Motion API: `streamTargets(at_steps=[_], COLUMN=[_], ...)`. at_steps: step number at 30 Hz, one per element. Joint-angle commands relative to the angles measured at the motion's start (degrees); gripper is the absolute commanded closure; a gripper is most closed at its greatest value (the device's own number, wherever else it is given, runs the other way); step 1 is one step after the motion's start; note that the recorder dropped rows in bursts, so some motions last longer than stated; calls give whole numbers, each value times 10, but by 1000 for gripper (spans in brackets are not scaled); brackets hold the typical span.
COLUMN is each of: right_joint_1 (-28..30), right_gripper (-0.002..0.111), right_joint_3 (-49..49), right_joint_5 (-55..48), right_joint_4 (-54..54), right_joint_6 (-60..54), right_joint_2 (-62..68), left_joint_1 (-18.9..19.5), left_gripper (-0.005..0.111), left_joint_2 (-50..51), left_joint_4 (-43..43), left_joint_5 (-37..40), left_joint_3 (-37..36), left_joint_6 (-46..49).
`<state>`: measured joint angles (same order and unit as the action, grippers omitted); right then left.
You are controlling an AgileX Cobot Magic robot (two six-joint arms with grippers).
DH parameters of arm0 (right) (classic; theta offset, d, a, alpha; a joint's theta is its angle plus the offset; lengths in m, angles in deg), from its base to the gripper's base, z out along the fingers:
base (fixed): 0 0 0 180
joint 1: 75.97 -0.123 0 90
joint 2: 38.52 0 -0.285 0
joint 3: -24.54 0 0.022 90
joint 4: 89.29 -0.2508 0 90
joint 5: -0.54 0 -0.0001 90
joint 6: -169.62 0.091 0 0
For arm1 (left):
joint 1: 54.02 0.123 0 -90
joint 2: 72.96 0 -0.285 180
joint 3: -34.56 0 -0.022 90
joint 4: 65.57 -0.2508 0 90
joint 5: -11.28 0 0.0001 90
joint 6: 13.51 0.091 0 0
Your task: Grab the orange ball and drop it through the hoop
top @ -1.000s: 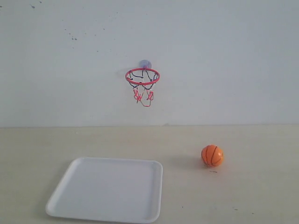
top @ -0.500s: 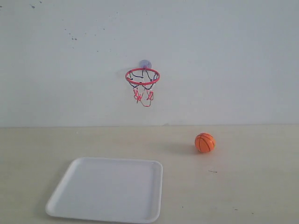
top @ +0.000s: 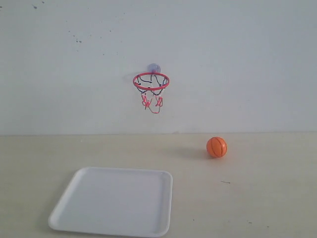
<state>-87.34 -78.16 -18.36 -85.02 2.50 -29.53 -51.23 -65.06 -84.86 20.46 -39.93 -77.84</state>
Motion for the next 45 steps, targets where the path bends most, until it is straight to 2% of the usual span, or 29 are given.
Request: streamTargets(at_steps=[1, 4, 9, 45], right_joint_1=[1, 1, 1, 1], right_gripper=[108, 108, 108, 108], right_joint_3=[-1, -1, -1, -1], right_joint_5=[5, 5, 5, 2], right_joint_4=[5, 5, 5, 5], right_joint_6=[0, 0, 0, 0], right_joint_2=[-2, -2, -2, -2], left_joint_1=[-3, -3, -3, -3], left_gripper=[103, 103, 103, 103], left_joint_2=[-1, -1, -1, -1], left_joint_4=[78, 100, 107, 107], left_joint_5=[31, 73, 84, 84], left_joint_3=[-27, -27, -27, -27], left_joint_6=[169, 283, 517, 521])
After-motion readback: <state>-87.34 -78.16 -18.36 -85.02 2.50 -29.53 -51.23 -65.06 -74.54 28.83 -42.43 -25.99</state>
